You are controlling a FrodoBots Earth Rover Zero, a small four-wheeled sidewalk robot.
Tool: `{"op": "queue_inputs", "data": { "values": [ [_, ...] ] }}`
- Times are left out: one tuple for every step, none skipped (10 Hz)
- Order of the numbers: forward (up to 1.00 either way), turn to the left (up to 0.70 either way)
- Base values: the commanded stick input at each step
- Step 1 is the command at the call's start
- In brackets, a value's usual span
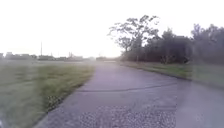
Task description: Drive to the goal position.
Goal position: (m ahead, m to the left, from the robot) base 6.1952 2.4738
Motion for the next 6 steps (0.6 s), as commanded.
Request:
{"op": "queue_inputs", "data": {
  "values": [
    [0.7,0.0],
    [0.7,0.0],
    [0.7,0.0],
    [0.7,0.0],
    [0.7,0.0],
    [0.7,0.0]
  ]
}}
